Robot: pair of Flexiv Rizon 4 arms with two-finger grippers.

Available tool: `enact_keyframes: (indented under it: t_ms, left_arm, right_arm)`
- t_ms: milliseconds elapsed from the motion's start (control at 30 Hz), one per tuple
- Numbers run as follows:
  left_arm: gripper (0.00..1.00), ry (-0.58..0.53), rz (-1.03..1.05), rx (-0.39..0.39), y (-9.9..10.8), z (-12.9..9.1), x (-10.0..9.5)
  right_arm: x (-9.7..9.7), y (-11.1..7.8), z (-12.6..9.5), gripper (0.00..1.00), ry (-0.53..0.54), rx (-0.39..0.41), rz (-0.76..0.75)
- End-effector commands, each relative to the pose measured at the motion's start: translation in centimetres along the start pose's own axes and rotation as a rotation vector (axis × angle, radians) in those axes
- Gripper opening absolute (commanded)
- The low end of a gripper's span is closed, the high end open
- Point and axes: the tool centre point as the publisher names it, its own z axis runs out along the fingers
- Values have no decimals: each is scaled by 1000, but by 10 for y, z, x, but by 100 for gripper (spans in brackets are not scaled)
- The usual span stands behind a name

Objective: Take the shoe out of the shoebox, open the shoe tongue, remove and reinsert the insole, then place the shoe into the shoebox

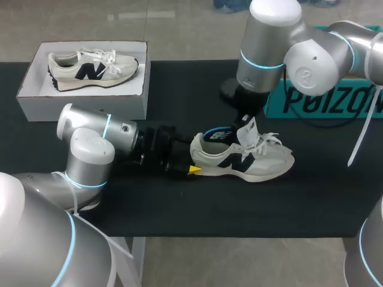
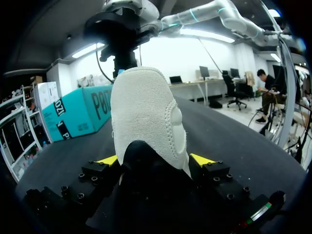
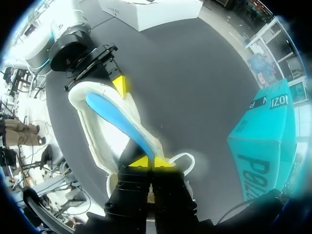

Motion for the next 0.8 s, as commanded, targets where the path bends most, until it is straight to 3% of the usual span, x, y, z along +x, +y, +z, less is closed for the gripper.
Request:
enact_keyframes:
  t_ms: [33,267,600,800]
  left_arm:
    - [0,1,2,-2,3,3,1]
    - [0,1,2,-2,3,3,1]
    - [0,1,2,-2,3,3,1]
    - [0,1,2,-2,3,3,1]
  right_arm:
    - [-1,-3,-12,0,9,-51,-1]
    - [7,8,-12,0,54,-104,-13]
    - [28,34,11,0,120,-107,-62]
    - [34,54,4,0,140,-146,-70]
